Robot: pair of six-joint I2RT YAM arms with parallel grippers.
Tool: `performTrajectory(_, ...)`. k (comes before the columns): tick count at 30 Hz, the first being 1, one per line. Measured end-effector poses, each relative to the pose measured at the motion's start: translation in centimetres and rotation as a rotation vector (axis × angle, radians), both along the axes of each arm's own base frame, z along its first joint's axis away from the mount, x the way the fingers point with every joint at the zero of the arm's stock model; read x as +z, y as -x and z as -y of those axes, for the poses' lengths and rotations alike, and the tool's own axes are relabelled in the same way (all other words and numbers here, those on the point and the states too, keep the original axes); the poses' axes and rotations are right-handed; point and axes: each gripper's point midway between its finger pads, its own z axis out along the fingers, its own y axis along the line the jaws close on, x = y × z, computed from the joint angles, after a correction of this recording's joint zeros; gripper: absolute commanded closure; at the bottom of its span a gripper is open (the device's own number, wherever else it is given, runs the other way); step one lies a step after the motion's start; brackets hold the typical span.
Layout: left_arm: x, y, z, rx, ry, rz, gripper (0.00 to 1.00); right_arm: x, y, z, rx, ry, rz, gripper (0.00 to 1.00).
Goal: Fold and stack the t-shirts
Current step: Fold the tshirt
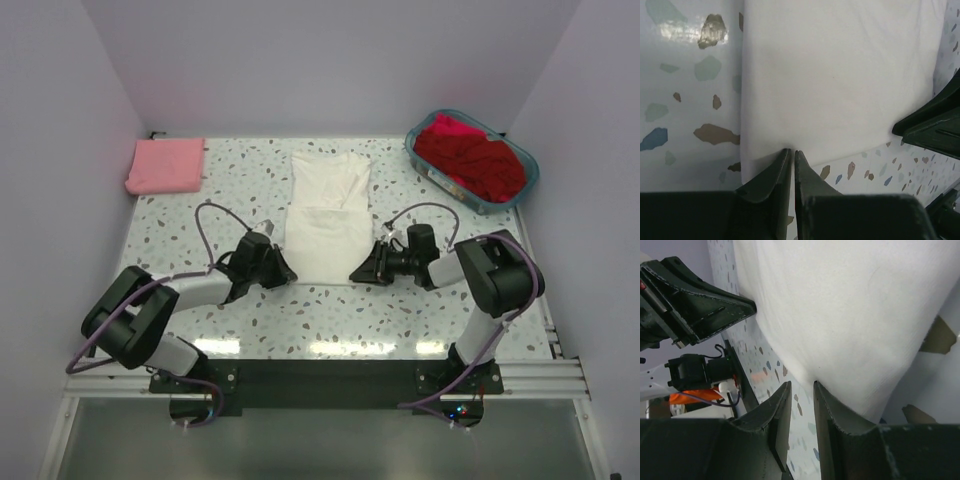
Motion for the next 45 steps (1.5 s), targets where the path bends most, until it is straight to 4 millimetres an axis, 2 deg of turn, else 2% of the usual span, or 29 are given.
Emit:
performTrajectory(4, 0.6, 1.4, -0.9, 0.013, 0.008, -0.001, 0.84, 0.8, 0.4, 0.3, -0.008, 0.006, -0.007, 0.68)
performTrajectory(7, 1.7, 1.1, -1.5, 0.035, 0.019, 0.021, 0.82, 2.8, -0.6, 0.4, -0.012, 0.018, 0.031, 0.67)
performTrajectory(10, 3.1, -1.0, -1.9, 0.064, 0.033, 0.056, 0.81, 6.4, -4.3, -0.5, -0.017, 0.015, 0.132, 0.66)
performTrajectory(13, 5.0, -4.5, -1.1, 0.070, 0.044, 0.103, 0.81, 10.0, -8.6, -1.5, -0.023, -0.007, 0.248, 0.65)
performTrajectory(15, 6.3, -7.8, -0.2, 0.068, 0.060, 0.141, 0.81, 11.2, -11.1, -2.0, -0.035, -0.015, 0.294, 0.65)
performTrajectory(17, 7.0, -10.7, 0.6, 0.067, 0.075, 0.170, 0.81, 10.8, -13.0, -2.2, -0.047, -0.013, 0.296, 0.65)
performTrajectory(19, 6.9, -13.4, 1.0, 0.072, 0.084, 0.184, 0.82, 9.3, -14.9, -2.3, -0.058, -0.003, 0.270, 0.65)
performTrajectory(22, 5.2, -16.9, 1.2, 0.083, 0.084, 0.177, 0.82, 6.1, -16.9, -1.7, -0.082, 0.017, 0.214, 0.65)
performTrajectory(24, 3.4, -18.3, 0.9, 0.092, 0.075, 0.153, 0.82, 3.4, -17.8, -0.6, -0.111, 0.032, 0.159, 0.64)
performTrajectory(26, 1.2, -18.6, 0.3, 0.105, 0.064, 0.118, 0.83, 0.9, -18.1, 0.8, -0.142, 0.036, 0.089, 0.64)
performTrajectory(27, 0.6, -18.7, 0.2, 0.108, 0.078, 0.105, 0.83, 0.7, -18.2, 1.3, -0.142, 0.008, 0.074, 0.64)
performTrajectory(30, 0.7, -19.4, 0.1, 0.104, 0.107, 0.121, 0.83, 1.0, -19.2, 2.2, -0.159, -0.009, 0.090, 0.64)
performTrajectory(34, 0.7, -19.4, 0.1, 0.098, 0.136, 0.129, 0.82, 1.1, -19.5, 2.7, -0.170, -0.007, 0.092, 0.62)
performTrajectory(37, 1.0, -19.1, -0.2, 0.101, 0.136, 0.126, 0.76, 1.5, -19.4, 2.9, -0.174, 0.013, 0.098, 0.56)
performTrajectory(39, 1.5, -18.5, -0.8, 0.110, 0.110, 0.116, 0.68, 2.3, -19.4, 3.3, -0.186, 0.044, 0.107, 0.51)
performTrajectory(41, 2.5, -17.9, -1.6, 0.124, 0.080, 0.111, 0.61, 3.5, -19.1, 3.7, -0.197, 0.080, 0.128, 0.39)
performTrajectory(43, 4.2, -17.8, -2.4, 0.134, 0.054, 0.132, 0.55, 5.4, -18.6, 4.1, -0.204, 0.125, 0.172, 0.31)
performTrajectory(45, 6.7, -17.5, -3.2, 0.143, 0.025, 0.174, 0.44, 7.8, -17.8, 4.4, -0.210, 0.179, 0.229, 0.22)
